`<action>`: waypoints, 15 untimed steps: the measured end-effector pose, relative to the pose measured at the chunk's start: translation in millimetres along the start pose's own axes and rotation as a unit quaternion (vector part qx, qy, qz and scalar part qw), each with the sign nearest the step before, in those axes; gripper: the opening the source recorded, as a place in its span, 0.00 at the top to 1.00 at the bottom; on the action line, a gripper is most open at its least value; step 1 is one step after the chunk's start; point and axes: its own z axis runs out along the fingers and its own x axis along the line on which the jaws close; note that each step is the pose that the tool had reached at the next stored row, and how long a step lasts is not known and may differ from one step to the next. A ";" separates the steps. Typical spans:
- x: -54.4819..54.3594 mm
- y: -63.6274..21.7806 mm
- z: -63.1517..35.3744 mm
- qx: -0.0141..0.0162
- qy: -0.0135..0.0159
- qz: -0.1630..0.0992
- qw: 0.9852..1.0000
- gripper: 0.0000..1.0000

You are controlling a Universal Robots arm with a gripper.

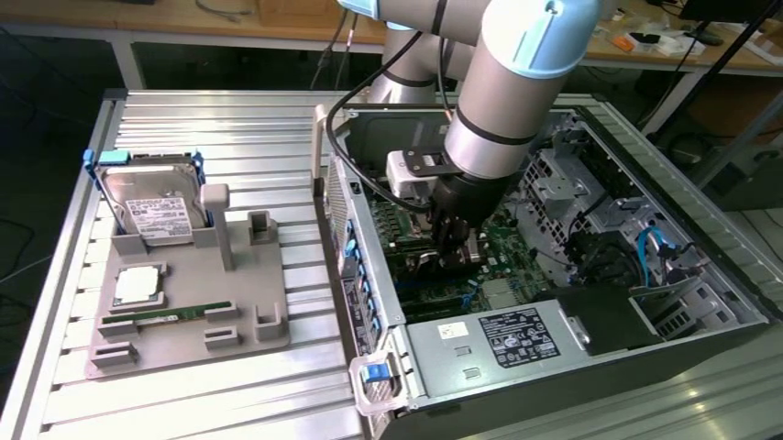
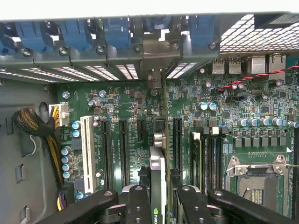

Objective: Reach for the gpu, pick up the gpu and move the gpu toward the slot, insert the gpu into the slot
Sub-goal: 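Insert the gpu into the slot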

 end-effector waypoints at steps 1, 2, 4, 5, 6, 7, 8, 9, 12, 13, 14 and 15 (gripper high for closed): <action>0.0 0.0 0.0 0.000 0.000 0.000 1.000 0.73; 0.0 0.0 0.0 0.000 0.000 0.000 1.000 0.73; 0.0 0.0 0.0 0.000 0.000 0.000 1.000 0.73; 0.0 0.0 0.1 0.000 0.000 0.000 1.000 0.73; 0.0 0.0 0.4 0.000 0.000 0.000 1.000 0.73; 0.1 0.0 0.8 0.000 0.000 0.000 1.000 0.73; 0.0 0.0 1.3 0.000 0.000 0.000 1.000 0.73; 0.0 0.1 1.9 0.000 0.000 0.000 1.000 0.73; 0.0 0.4 4.2 0.000 0.000 0.000 1.000 0.73; 0.0 0.5 4.7 0.000 0.000 0.000 1.000 0.73; 0.0 0.5 4.8 0.000 0.000 0.000 1.000 0.73; 0.0 0.5 4.8 0.000 0.000 0.000 1.000 0.73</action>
